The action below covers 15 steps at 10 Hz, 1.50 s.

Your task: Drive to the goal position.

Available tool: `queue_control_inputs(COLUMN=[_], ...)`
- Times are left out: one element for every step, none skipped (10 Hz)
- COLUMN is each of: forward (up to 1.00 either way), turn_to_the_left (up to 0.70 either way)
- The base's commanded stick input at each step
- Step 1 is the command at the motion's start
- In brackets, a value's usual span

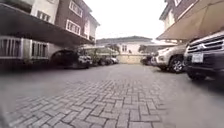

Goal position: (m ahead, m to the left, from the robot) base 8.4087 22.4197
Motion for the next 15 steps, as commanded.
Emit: queue_control_inputs(forward=[0.0,0.0,0.0,0.0,0.0,0.0,0.0,0.0,0.0,0.0,0.0,0.0,0.0,0.0,0.0], turn_to_the_left=[0.7,0.7,0.7,0.7,0.7,0.7,0.7,0.7,0.7,0.7,0.7,0.7,0.7,0.7,0.7])
